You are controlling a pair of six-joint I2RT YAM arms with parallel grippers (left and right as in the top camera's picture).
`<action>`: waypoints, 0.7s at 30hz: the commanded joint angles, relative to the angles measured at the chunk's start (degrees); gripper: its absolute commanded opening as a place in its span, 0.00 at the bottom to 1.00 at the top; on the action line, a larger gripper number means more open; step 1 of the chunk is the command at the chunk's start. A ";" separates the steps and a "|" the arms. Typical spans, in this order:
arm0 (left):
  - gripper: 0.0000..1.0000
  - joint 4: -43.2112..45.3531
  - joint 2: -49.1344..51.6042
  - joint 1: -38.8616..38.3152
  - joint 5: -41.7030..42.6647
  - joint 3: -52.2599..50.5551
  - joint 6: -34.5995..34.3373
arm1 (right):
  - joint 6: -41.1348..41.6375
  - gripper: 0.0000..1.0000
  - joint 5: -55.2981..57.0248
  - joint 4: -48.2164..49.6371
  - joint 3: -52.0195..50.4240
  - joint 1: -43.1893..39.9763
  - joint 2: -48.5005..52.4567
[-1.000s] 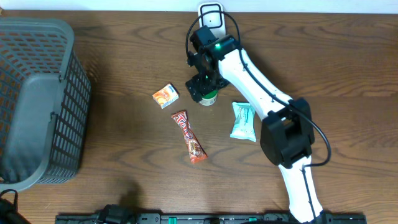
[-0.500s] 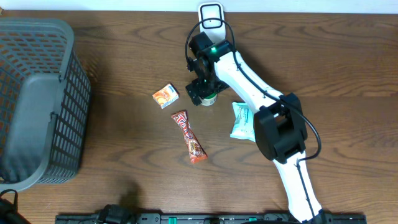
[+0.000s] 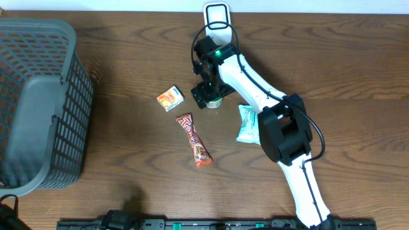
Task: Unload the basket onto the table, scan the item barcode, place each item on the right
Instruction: 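Grasp the bottle by its cap with the right gripper and lift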
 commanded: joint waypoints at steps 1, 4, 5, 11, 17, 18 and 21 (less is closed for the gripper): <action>0.98 0.07 0.00 0.31 0.11 -0.09 -0.33 | 1.62 0.99 -0.44 -0.98 0.15 -0.20 2.84; 0.98 0.07 0.00 0.31 0.11 -0.09 -0.33 | 1.57 0.99 -0.42 -1.97 0.17 0.04 2.82; 0.98 0.07 0.00 0.31 0.11 -0.09 -0.33 | 1.57 0.99 -0.42 -2.16 0.20 0.15 2.82; 0.98 0.07 0.00 0.31 0.11 -0.09 -0.33 | 1.86 0.85 -0.42 -3.32 0.31 -0.15 2.82; 0.98 0.07 0.00 0.31 0.11 -0.09 -0.33 | 3.13 0.95 -0.42 -3.21 0.31 -0.17 2.82; 0.98 0.07 0.00 0.31 0.11 -0.09 -0.33 | 3.65 0.95 -0.37 -3.23 0.39 -0.20 2.82; 0.98 0.07 0.00 0.31 0.11 -0.09 -0.33 | 6.16 0.95 -0.39 -3.19 0.48 -0.33 2.82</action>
